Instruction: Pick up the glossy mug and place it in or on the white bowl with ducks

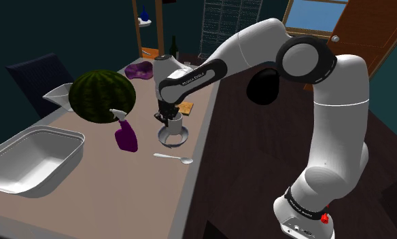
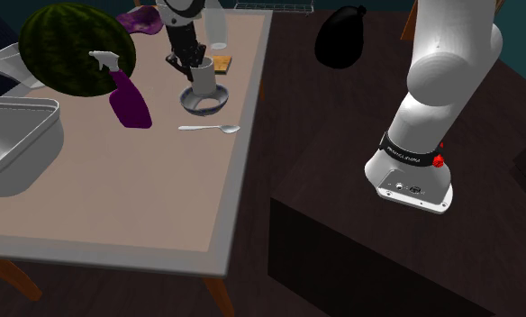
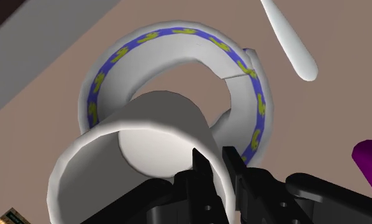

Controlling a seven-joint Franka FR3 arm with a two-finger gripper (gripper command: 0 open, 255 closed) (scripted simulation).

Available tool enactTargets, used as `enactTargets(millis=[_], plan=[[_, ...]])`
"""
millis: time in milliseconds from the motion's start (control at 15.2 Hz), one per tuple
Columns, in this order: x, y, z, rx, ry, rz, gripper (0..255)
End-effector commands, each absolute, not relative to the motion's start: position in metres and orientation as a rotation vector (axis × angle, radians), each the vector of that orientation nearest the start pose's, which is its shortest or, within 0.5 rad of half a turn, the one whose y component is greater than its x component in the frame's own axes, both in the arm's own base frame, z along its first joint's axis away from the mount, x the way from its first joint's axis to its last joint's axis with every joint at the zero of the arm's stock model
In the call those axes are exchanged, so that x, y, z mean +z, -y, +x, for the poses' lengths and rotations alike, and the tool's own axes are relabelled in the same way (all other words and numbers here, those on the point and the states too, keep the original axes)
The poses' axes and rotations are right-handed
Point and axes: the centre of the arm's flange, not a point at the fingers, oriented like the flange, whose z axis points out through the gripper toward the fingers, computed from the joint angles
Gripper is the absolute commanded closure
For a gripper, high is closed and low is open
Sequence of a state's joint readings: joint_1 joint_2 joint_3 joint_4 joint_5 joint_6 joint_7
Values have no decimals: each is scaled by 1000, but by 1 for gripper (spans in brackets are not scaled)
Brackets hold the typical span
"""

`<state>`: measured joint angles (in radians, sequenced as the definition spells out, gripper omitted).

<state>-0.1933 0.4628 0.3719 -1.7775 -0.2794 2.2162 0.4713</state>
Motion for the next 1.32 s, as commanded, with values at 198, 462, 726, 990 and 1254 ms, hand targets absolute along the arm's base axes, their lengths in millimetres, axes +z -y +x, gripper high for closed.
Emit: enactTargets(millis=[198,462,726,990,1254], plan=[[310,-87,648,-57,-259,-3183,255],[310,-87,648,-57,-259,-3183,0],[310,-87,648,-57,-259,-3183,0],[349,-89,647,-57,-259,-3183,0],[360,-89,647,-57,-259,-3183,0]])
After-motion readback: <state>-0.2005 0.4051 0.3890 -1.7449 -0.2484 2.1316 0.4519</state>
